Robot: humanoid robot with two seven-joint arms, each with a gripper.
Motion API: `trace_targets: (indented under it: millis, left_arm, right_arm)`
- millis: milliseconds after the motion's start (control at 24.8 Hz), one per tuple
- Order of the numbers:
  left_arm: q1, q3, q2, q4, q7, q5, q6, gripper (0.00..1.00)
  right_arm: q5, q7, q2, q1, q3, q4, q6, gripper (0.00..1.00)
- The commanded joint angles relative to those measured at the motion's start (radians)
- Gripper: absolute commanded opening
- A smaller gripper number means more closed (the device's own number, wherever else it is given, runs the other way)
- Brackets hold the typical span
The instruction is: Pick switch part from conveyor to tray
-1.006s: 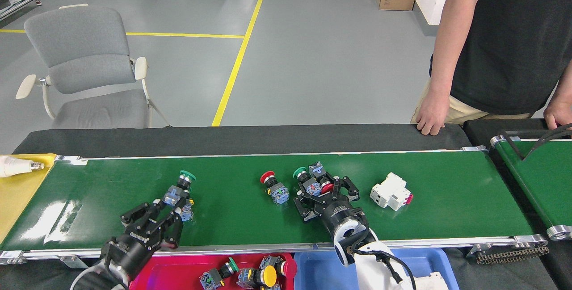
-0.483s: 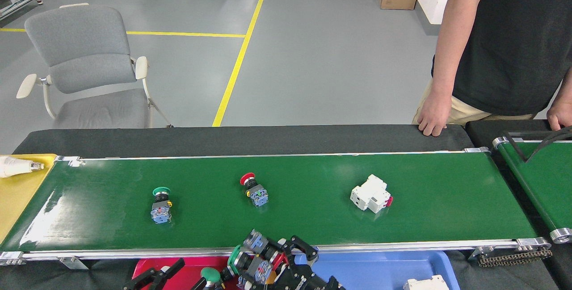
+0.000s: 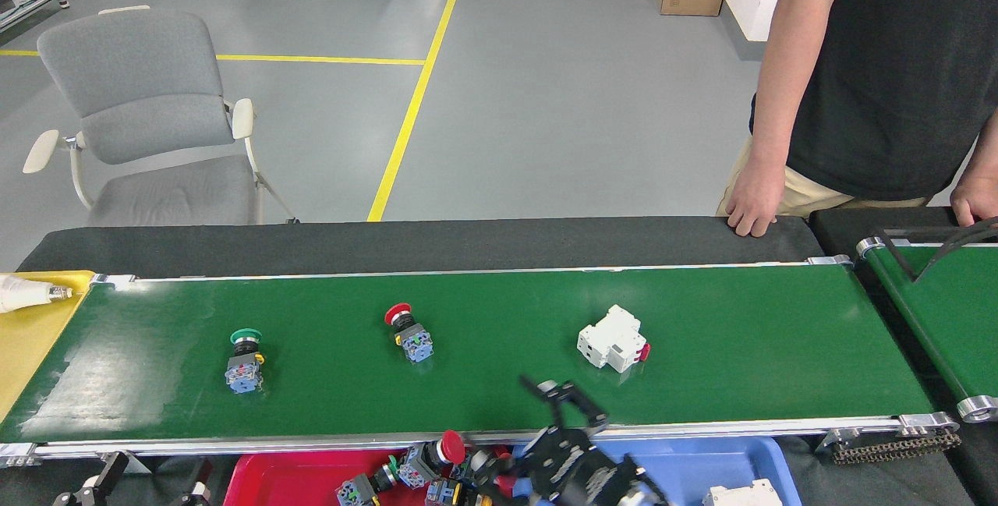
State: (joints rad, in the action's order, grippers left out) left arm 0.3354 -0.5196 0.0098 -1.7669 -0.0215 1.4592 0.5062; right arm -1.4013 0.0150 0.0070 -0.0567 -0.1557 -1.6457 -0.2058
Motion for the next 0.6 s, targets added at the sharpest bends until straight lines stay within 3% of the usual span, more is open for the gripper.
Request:
trace_targets:
  millis: [0,81,201,362,564]
  left_arm:
    - [-0.006,-0.002,0.007,-0.008,-0.003,0.007,-0.021,0.99]
    - [-0.022,-0.005,0.009,0.014,-0.008,0.029,-0.038,0.99]
    - [-0.056,-0.002,0.009,0.038,-0.052,0.035,-0.072,0.99]
    - [-0.095,-0.013,0.015,0.076,-0.089,0.035,-0.094,0.99]
    - [-0.136,-0.014,0.087,0.162,-0.089,0.035,-0.166,0.99]
  right_arm:
    - [0.015,0.052,0.005,-0.048,0.125,-0.028,0.043,1.00]
    - [0.015,0.066,-0.002,-0.112,0.235,-0.026,0.042,1.00]
    - [0.016,0.068,-0.016,-0.170,0.288,-0.028,0.039,1.00]
    - [0.035,0.068,-0.019,-0.161,0.288,-0.036,0.034,1.00]
    - [0.065,0.054,-0.059,-0.158,0.288,-0.069,-0.049,1.00]
